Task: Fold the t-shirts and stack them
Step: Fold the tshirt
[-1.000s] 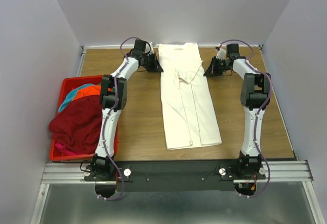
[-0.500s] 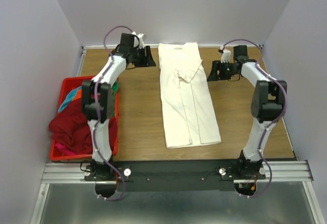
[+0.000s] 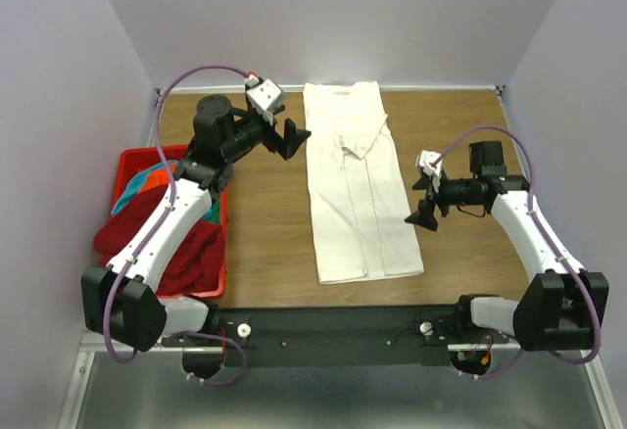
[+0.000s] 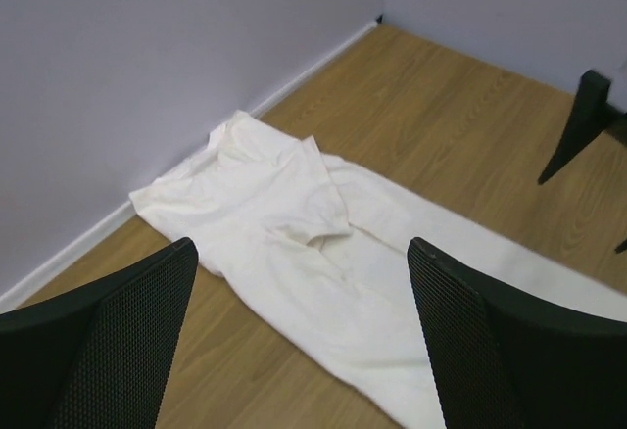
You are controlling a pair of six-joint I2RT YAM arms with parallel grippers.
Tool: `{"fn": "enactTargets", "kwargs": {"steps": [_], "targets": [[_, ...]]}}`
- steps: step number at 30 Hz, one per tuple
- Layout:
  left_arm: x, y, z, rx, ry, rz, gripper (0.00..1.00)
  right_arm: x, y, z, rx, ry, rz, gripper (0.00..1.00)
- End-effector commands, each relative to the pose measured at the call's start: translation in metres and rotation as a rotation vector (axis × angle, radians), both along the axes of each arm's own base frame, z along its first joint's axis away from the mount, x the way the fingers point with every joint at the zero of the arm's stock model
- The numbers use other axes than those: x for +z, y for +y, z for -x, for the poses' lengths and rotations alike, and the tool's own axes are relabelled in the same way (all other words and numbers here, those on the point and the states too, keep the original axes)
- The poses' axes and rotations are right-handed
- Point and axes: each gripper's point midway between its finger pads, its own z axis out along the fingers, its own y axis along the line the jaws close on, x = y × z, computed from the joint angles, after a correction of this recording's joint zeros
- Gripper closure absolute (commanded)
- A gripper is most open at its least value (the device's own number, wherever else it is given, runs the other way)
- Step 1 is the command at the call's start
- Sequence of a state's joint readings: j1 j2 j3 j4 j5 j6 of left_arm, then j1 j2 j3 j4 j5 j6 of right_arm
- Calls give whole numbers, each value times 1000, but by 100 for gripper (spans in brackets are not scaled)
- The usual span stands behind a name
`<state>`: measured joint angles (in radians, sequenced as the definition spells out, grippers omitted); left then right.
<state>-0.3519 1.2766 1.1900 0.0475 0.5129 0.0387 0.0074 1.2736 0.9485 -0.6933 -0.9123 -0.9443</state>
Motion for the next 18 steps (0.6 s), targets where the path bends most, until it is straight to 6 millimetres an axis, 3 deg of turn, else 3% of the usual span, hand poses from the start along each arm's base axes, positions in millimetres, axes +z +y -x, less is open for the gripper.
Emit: {"fn": "enactTargets", "kwargs": {"steps": [1,3,4,7,8,10,12,13,14,18], "targets": [[-32,-20,31,-170,-71,-95,4,-16,9,45,247,-118,6,1],[-48,-29,58,-151,-169,-195,4,-27,7,65,389,-198,65,2],[-78,-50,88,-239,-232,-298,5,-40,2,80,409,-159,93,2],[-101,-58,135,-334,-332,-390,5,-67,-7,107,506,-163,171,6],[-120,-65,164,-414,-363,-427,5,-72,-9,114,526,-173,186,7],[-135,-72,192,-481,-383,-443,6,-89,-13,131,569,-149,217,7],[-160,-82,220,-536,-372,-491,7,-97,-16,134,587,-172,255,8],[-168,-85,225,-543,-362,-513,7,-108,-21,141,596,-153,286,8],[-190,-90,238,-586,-332,-579,8,-110,-23,141,595,-167,306,8],[-231,-103,254,-662,-287,-706,11,-117,-23,140,589,-184,339,9]]}}
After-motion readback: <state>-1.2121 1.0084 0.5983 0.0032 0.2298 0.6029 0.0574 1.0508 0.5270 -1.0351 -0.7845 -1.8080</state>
